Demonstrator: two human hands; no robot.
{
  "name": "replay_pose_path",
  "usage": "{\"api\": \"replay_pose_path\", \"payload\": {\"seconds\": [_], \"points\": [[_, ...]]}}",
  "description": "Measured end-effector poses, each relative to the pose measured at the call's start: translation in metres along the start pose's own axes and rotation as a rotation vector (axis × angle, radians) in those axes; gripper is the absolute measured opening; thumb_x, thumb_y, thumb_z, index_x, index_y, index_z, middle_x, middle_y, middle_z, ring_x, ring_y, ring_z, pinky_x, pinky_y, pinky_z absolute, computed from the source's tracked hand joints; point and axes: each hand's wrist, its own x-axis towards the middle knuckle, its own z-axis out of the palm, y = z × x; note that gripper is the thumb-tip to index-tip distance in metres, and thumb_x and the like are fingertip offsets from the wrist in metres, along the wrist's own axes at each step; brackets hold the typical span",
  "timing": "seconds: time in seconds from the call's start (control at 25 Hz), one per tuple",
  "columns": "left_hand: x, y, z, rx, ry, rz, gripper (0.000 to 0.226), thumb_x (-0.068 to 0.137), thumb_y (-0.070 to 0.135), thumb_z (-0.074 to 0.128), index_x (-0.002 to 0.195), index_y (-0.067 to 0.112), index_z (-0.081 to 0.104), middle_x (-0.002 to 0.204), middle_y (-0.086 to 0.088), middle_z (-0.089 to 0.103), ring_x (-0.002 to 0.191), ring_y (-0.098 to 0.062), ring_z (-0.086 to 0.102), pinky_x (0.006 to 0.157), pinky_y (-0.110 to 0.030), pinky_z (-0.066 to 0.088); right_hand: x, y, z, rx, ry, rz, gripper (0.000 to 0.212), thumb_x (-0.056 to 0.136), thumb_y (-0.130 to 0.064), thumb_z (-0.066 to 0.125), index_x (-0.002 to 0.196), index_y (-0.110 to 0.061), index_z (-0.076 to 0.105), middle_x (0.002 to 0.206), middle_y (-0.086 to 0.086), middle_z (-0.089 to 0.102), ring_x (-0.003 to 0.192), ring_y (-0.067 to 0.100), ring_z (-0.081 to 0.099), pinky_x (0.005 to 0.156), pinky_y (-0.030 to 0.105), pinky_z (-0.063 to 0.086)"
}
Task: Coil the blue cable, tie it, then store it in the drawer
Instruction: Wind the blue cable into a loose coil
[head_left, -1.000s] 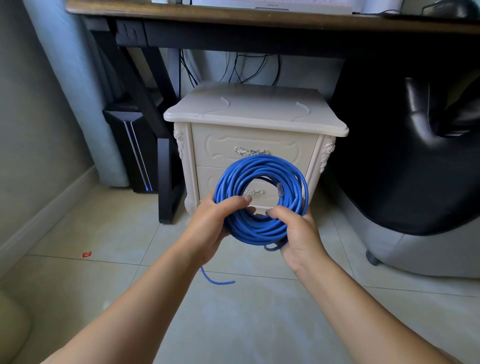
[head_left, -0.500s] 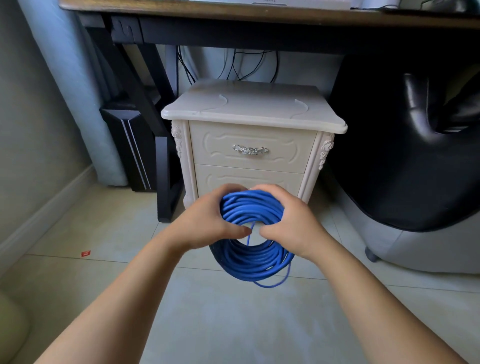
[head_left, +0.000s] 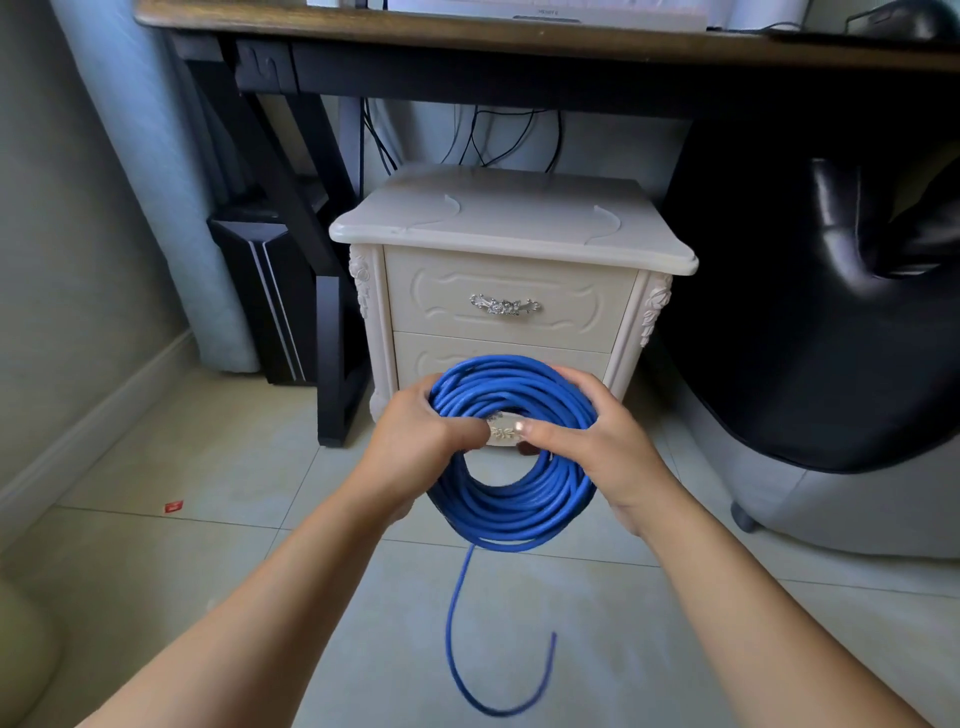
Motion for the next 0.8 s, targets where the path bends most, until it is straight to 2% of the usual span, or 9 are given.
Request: {"api": "replay_pose_path", "payload": {"seconds": [0.04, 0.16, 0.28, 0.4, 0.48, 0.56, 0.64, 0.72, 0.8], "points": [[0.001, 0.000, -0.001, -0.065, 0.038, -0.021, 0.018, 0.064, -0.002, 0.065, 0.076, 0.009, 0.058, 0.060, -0.001, 0.053, 0.058, -0.018, 0.049, 0.059, -0.027, 0.041, 0.000, 0.001, 0.000, 0.079, -0.002, 0.022, 0.052, 0.075, -0.014, 0.081, 0.121, -0.026, 0.060, 0.104, -0.001, 0.073, 0.091, 0.023, 0.073, 0.085, 0.039, 0.057], [0.004, -0.001, 0.000, -0.245, 0.150, -0.061, 0.020, 0.056, 0.005, 0.062, 0.075, 0.008, 0.058, 0.070, -0.014, 0.051, 0.067, -0.026, 0.048, 0.067, -0.041, 0.039, -0.002, 0.005, 0.007, 0.175, 0.003, 0.061, 0.041, 0.079, -0.010, 0.077, 0.114, -0.021, 0.061, 0.094, 0.000, 0.070, 0.085, 0.018, 0.070, 0.077, 0.033, 0.056], [0.002, -0.005, 0.007, -0.339, 0.217, -0.052, 0.019, 0.056, 0.006, 0.061, 0.074, 0.009, 0.057, 0.074, -0.016, 0.050, 0.069, -0.028, 0.047, 0.067, -0.042, 0.040, -0.002, 0.013, 0.018, 0.228, 0.075, 0.071, 0.041, 0.078, -0.007, 0.077, 0.114, -0.018, 0.061, 0.095, 0.005, 0.069, 0.088, 0.020, 0.070, 0.081, 0.035, 0.057], [-0.003, -0.012, 0.015, -0.400, 0.225, -0.056, 0.021, 0.060, 0.005, 0.061, 0.079, 0.011, 0.058, 0.076, -0.014, 0.050, 0.072, -0.027, 0.046, 0.068, -0.042, 0.041, -0.001, 0.020, 0.022, 0.266, 0.148, 0.075, 0.044, 0.074, -0.005, 0.079, 0.112, -0.017, 0.061, 0.097, 0.010, 0.071, 0.091, 0.028, 0.072, 0.090, 0.046, 0.056], [-0.003, -0.015, 0.015, -0.382, 0.174, -0.076, 0.023, 0.061, 0.006, 0.064, 0.083, 0.011, 0.059, 0.078, -0.013, 0.053, 0.075, -0.028, 0.051, 0.072, -0.043, 0.044, 0.002, 0.023, 0.022, 0.240, 0.201, 0.066, 0.040, 0.072, 0.000, 0.076, 0.105, -0.017, 0.062, 0.089, 0.006, 0.069, 0.087, 0.028, 0.071, 0.092, 0.050, 0.054], [0.000, -0.013, 0.007, -0.302, 0.028, -0.076, 0.027, 0.064, 0.009, 0.070, 0.090, 0.014, 0.062, 0.081, -0.009, 0.062, 0.080, -0.028, 0.060, 0.078, -0.042, 0.049, 0.005, 0.023, 0.018, 0.201, 0.248, 0.044, 0.041, 0.067, 0.004, 0.073, 0.100, -0.018, 0.062, 0.085, 0.002, 0.066, 0.087, 0.030, 0.068, 0.094, 0.052, 0.053], [0.004, -0.007, -0.005, -0.179, -0.145, -0.056, 0.038, 0.067, 0.018, 0.077, 0.103, 0.017, 0.064, 0.092, -0.004, 0.071, 0.092, -0.025, 0.069, 0.085, -0.038, 0.055, 0.009, 0.018, 0.011, 0.159, 0.275, 0.027, 0.045, 0.059, 0.000, 0.072, 0.096, -0.023, 0.063, 0.087, 0.006, 0.065, 0.095, 0.039, 0.065, 0.092, 0.054, 0.052], [0.006, -0.003, -0.014, -0.047, -0.225, -0.026, 0.051, 0.068, 0.030, 0.082, 0.114, 0.023, 0.062, 0.105, -0.001, 0.073, 0.101, -0.018, 0.070, 0.088, -0.035, 0.056, 0.012, 0.013, 0.004, 0.074, 0.265, 0.001, 0.048, 0.060, 0.002, 0.073, 0.095, -0.029, 0.063, 0.087, 0.003, 0.067, 0.092, 0.035, 0.066, 0.085, 0.048, 0.055], [0.007, -0.003, -0.017, 0.044, -0.203, -0.003, 0.061, 0.063, 0.040, 0.086, 0.117, 0.030, 0.061, 0.108, 0.001, 0.072, 0.102, -0.016, 0.069, 0.090, -0.037, 0.055, 0.012, 0.008, -0.001, -0.046, 0.218, -0.039, 0.050, 0.065, 0.006, 0.072, 0.099, -0.031, 0.063, 0.086, -0.002, 0.067, 0.082, 0.022, 0.066, 0.076, 0.037, 0.054]]}}
